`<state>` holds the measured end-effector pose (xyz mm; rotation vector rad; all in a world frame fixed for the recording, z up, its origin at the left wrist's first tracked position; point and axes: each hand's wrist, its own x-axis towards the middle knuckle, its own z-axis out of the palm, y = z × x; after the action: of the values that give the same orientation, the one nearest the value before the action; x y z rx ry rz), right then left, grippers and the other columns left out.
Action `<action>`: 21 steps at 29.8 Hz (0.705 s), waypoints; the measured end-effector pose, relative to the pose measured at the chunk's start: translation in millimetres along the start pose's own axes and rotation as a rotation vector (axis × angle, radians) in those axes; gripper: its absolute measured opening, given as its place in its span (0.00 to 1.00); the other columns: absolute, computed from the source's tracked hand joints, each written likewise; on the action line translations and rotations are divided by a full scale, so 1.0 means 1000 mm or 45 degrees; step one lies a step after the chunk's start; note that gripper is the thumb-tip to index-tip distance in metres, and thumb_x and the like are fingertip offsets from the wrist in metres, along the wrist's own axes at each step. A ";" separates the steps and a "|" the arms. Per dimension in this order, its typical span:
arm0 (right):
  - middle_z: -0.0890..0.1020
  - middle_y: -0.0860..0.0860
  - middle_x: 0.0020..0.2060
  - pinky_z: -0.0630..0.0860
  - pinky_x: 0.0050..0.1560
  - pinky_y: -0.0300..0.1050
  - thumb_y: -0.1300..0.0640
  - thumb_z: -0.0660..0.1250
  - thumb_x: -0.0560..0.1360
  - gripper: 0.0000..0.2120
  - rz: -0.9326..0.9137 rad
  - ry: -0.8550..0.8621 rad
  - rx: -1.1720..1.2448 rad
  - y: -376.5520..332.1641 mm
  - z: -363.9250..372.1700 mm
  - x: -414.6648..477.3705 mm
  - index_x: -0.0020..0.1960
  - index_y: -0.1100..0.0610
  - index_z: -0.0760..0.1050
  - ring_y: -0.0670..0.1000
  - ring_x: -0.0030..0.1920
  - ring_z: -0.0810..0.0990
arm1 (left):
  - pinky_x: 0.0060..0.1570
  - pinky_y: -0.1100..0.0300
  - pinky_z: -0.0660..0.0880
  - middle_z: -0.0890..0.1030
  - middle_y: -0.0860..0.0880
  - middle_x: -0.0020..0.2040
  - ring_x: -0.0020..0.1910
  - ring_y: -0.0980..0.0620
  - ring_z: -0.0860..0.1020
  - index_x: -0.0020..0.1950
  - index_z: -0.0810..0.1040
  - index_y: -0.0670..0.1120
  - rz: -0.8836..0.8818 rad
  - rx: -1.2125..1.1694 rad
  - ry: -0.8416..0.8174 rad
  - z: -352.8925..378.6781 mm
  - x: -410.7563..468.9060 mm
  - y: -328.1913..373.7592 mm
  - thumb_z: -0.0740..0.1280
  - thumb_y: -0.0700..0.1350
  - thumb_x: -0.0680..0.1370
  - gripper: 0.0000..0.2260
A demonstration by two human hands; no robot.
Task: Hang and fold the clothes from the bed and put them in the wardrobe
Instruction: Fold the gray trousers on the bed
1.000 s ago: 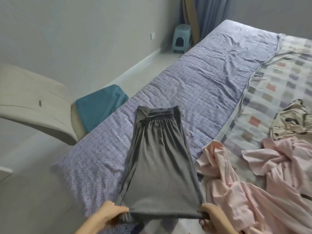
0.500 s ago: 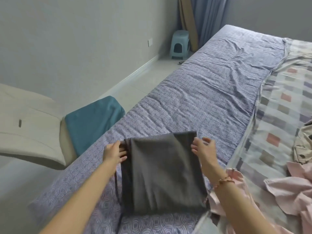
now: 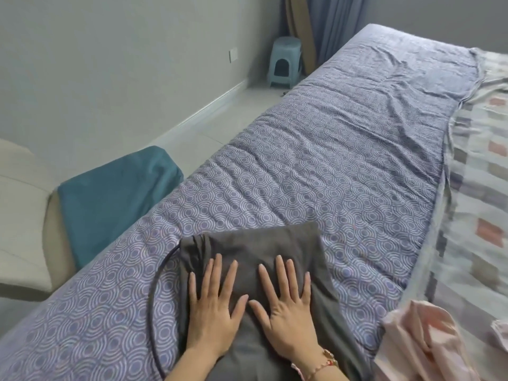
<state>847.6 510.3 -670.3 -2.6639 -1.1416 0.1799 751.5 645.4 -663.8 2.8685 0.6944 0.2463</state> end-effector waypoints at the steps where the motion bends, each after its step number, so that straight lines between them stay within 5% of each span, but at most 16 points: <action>1: 0.60 0.55 0.74 0.55 0.67 0.64 0.35 0.43 0.78 0.30 -0.028 0.037 -0.018 0.002 -0.001 -0.001 0.76 0.47 0.55 0.56 0.74 0.56 | 0.70 0.45 0.52 0.61 0.39 0.73 0.74 0.44 0.57 0.76 0.55 0.47 -0.044 -0.059 0.081 -0.001 -0.002 0.001 0.46 0.64 0.78 0.31; 3: 0.60 0.55 0.74 0.53 0.68 0.62 0.36 0.42 0.78 0.31 -0.025 0.121 -0.042 0.011 -0.004 -0.003 0.76 0.49 0.53 0.55 0.74 0.56 | 0.67 0.47 0.58 0.65 0.33 0.68 0.67 0.38 0.64 0.71 0.60 0.40 -0.204 -0.237 0.257 -0.006 -0.005 0.002 0.50 0.67 0.76 0.36; 6: 0.65 0.61 0.71 0.54 0.71 0.57 0.29 0.42 0.74 0.42 0.448 0.186 0.259 0.027 -0.025 -0.004 0.74 0.59 0.58 0.58 0.71 0.63 | 0.58 0.45 0.64 0.71 0.30 0.59 0.58 0.35 0.69 0.63 0.65 0.34 -0.533 -0.364 0.372 -0.014 -0.011 0.005 0.53 0.72 0.71 0.42; 9: 0.71 0.61 0.66 0.66 0.67 0.53 0.29 0.64 0.65 0.50 0.698 0.138 0.604 0.040 -0.044 -0.001 0.71 0.66 0.61 0.60 0.66 0.71 | 0.56 0.42 0.68 0.74 0.29 0.54 0.55 0.32 0.72 0.61 0.67 0.30 -0.905 -0.532 0.365 -0.020 -0.012 0.010 0.62 0.74 0.63 0.48; 11: 0.77 0.57 0.58 0.73 0.58 0.40 0.48 0.76 0.66 0.36 0.805 0.015 1.093 0.045 -0.065 0.006 0.66 0.63 0.66 0.54 0.57 0.77 | 0.59 0.43 0.71 0.75 0.30 0.56 0.57 0.34 0.74 0.60 0.70 0.30 -1.215 -0.750 0.172 -0.034 -0.005 0.012 0.73 0.67 0.57 0.48; 13: 0.83 0.58 0.45 0.80 0.41 0.39 0.57 0.77 0.66 0.19 0.979 -0.178 1.597 0.049 -0.083 0.014 0.53 0.64 0.76 0.54 0.42 0.82 | 0.56 0.48 0.74 0.80 0.36 0.53 0.54 0.39 0.78 0.55 0.76 0.34 -1.392 -0.955 -0.128 -0.039 0.002 0.003 0.75 0.66 0.56 0.42; 17: 0.84 0.61 0.44 0.80 0.37 0.44 0.52 0.75 0.67 0.18 1.079 -0.578 1.845 0.056 -0.102 0.022 0.50 0.65 0.82 0.57 0.43 0.84 | 0.56 0.47 0.75 0.84 0.42 0.48 0.50 0.43 0.81 0.54 0.80 0.40 -1.467 -1.595 -0.501 -0.058 0.015 -0.006 0.79 0.65 0.48 0.43; 21: 0.84 0.59 0.45 0.81 0.41 0.46 0.50 0.74 0.68 0.20 1.024 -0.538 1.832 0.041 -0.118 0.036 0.53 0.63 0.80 0.56 0.44 0.84 | 0.48 0.53 0.76 0.84 0.41 0.47 0.49 0.44 0.81 0.52 0.82 0.42 -1.322 -1.832 -0.631 -0.100 0.030 0.002 0.73 0.55 0.64 0.22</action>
<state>925.0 489.1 -568.4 -1.5364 0.1961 1.1795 758.7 670.6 -563.2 0.9663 1.1038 -0.1132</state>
